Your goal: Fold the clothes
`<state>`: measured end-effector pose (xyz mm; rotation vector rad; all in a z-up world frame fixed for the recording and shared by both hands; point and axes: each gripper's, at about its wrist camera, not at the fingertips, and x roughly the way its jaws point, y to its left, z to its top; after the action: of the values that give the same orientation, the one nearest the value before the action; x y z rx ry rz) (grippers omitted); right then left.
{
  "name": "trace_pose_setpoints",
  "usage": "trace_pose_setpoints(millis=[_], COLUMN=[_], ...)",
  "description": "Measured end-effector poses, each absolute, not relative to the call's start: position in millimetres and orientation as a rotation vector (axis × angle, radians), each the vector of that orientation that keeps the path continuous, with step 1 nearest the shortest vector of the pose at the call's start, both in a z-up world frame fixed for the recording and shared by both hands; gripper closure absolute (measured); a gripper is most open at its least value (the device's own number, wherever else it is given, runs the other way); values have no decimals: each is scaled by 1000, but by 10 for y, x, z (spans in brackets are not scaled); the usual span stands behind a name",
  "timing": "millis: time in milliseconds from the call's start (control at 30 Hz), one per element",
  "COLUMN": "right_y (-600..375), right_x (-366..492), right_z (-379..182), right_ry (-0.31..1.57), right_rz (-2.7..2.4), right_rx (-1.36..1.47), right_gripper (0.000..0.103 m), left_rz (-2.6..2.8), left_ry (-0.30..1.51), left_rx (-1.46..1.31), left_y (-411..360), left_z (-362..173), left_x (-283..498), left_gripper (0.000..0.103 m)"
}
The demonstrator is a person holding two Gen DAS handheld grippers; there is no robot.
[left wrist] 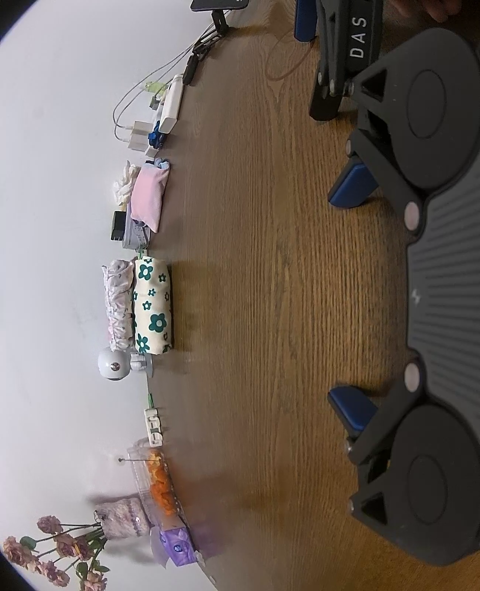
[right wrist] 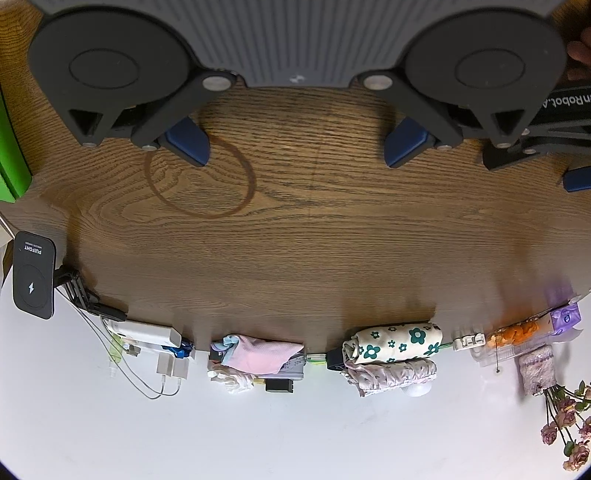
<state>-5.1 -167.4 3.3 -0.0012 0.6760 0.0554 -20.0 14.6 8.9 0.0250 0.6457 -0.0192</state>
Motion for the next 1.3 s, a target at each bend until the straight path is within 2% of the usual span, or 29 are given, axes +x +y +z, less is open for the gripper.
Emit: trace_pose_setpoints(millis=[733,967,1300], right_y=[-1720,-1745,-1787], right_x=[-346,37,300], right_z=[-2,75,51], right_ry=[625,708,706], right_rz=[39,70,47], right_rx=[1,-16,-6], right_gripper=[0,0,1], left_rz=[-22,-10,-27], left_ry=[622,694,704], left_rx=[27,24,30], left_y=[135,147,112], left_z=[71,122,134], left_x=[-298,123,310], left_gripper=[0,0,0])
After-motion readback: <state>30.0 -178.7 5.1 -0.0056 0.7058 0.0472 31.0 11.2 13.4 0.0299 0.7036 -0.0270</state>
